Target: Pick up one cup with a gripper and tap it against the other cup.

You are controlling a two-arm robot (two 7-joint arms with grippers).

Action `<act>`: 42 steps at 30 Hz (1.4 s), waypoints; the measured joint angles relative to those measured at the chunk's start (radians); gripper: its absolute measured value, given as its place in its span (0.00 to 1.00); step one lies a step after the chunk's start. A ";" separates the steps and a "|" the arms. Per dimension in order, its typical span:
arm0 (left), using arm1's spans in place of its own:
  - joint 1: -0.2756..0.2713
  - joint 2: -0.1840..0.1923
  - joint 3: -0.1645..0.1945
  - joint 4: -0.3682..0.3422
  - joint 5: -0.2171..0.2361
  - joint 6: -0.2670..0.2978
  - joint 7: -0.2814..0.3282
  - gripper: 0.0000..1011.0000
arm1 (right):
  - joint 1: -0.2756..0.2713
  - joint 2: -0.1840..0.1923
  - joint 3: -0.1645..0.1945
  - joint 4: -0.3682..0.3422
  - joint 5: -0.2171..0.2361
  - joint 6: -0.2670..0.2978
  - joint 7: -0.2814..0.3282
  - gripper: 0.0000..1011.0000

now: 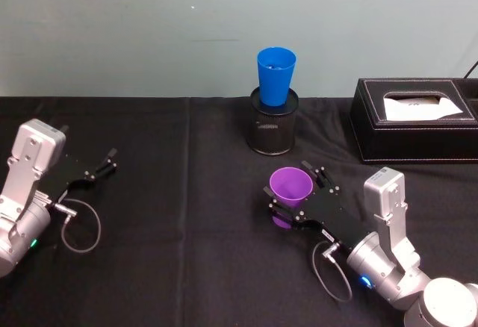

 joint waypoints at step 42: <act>0.000 0.000 0.000 0.000 0.000 0.000 0.000 0.99 | -0.143 -0.021 0.184 -0.264 -0.161 0.175 -0.332 0.99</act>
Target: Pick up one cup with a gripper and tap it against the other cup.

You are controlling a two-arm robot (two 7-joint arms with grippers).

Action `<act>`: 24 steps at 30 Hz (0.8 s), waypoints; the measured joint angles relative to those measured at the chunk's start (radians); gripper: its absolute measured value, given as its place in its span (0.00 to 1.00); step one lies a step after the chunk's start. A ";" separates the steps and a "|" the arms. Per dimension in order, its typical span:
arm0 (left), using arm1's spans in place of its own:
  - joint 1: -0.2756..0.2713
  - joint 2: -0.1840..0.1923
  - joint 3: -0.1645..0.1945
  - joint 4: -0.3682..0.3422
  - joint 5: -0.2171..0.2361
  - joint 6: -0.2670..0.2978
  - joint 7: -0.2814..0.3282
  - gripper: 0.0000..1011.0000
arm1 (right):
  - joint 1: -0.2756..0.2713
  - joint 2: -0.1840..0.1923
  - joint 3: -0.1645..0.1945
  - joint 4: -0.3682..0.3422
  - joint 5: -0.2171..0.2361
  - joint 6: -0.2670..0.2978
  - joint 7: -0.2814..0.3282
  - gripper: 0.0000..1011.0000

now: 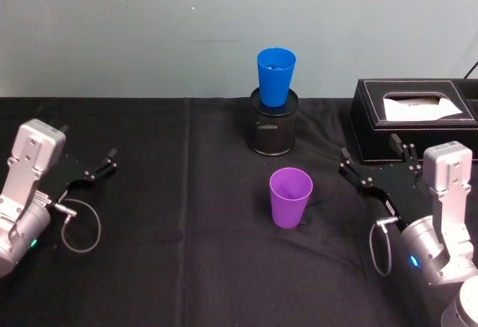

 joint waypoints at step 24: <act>0.000 0.000 0.000 0.000 0.000 0.000 0.000 0.99 | 0.000 0.000 0.000 -0.001 0.001 -0.001 0.001 0.99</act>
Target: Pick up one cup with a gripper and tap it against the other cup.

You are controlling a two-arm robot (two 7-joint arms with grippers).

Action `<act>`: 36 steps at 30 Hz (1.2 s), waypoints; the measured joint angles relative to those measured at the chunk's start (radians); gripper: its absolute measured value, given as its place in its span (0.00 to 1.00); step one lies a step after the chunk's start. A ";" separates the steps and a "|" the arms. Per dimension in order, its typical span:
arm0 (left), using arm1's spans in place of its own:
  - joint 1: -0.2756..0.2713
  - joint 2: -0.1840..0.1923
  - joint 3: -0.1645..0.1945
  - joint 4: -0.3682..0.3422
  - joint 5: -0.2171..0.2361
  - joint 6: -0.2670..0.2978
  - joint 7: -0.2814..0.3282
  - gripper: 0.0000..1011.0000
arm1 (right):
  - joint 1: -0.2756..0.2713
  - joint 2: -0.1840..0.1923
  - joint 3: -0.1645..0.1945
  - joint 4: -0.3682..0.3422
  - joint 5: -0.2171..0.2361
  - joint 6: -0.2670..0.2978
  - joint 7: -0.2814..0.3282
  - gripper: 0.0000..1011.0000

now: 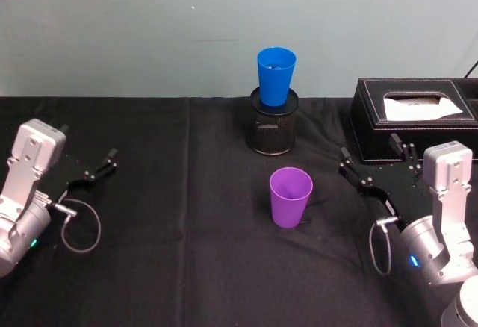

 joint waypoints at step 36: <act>0.000 0.000 0.000 0.000 0.000 0.000 0.000 0.99 | 0.000 0.000 0.000 0.000 0.000 0.000 0.000 0.99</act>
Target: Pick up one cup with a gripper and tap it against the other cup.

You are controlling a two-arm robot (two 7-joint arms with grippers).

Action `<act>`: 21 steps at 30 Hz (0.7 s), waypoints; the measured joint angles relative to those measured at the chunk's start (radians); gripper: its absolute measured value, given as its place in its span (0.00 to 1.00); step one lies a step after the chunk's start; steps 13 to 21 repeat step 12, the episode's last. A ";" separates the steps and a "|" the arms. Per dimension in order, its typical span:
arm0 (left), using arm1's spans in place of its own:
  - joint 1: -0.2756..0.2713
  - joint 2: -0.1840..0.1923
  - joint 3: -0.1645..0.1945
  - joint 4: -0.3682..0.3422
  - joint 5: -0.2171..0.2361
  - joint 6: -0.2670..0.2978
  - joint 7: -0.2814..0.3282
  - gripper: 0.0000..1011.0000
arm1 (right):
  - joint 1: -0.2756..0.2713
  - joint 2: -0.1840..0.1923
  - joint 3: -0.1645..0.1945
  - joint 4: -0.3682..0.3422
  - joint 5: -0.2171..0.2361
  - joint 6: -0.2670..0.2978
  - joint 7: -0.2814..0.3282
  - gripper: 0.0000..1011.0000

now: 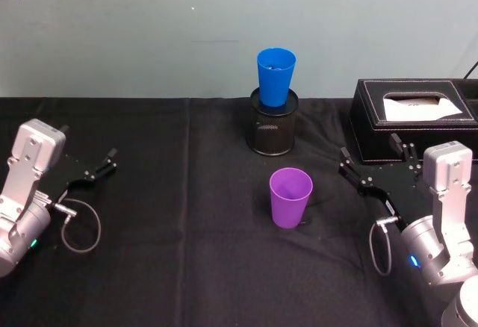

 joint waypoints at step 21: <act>0.000 0.000 0.000 0.000 0.000 0.000 0.000 0.99 | 0.000 0.000 0.000 0.000 0.000 0.000 0.000 0.99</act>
